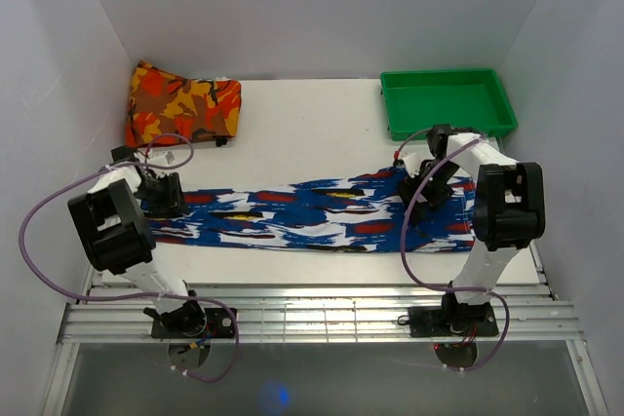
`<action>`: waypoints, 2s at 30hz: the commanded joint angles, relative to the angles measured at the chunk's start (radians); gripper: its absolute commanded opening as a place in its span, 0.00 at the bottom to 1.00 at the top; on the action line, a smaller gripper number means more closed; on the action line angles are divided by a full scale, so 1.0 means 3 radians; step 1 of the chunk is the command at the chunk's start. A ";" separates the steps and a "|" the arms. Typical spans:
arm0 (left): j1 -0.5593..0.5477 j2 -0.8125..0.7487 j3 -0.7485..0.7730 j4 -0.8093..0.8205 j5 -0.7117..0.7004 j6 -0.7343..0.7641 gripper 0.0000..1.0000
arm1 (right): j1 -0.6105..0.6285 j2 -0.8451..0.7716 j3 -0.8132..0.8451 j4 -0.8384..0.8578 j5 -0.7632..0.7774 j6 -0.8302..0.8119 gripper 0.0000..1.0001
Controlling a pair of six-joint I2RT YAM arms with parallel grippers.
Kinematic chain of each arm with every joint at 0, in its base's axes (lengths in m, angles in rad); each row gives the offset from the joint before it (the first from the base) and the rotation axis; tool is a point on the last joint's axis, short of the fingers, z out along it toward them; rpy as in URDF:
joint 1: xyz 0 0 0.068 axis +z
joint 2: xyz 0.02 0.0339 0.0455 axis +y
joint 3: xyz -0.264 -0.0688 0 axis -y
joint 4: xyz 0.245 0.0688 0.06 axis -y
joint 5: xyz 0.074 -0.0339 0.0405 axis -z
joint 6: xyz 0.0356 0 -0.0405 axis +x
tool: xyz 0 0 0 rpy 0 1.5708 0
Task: Fold and stack the trousers
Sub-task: Fold the trousers
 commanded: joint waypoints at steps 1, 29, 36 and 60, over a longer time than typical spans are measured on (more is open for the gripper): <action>0.0274 0.0193 0.0145 -0.0120 -0.0131 0.0193 0.54 | -0.0130 0.0074 -0.0111 0.0185 0.0197 -0.0063 0.95; 0.1077 0.0680 0.1173 -0.0498 -0.0050 0.0424 0.64 | -0.0852 0.0126 0.0312 -0.0013 -0.0093 0.0003 0.90; 0.1077 0.0884 0.1056 -0.0498 0.0334 0.0368 0.61 | -0.0852 0.0156 0.0528 -0.0157 -0.0124 0.0013 0.90; 0.1144 0.0828 0.1341 -0.0579 0.0723 -0.0098 0.00 | -0.0632 0.0346 0.0522 -0.0080 -0.0180 0.0095 0.90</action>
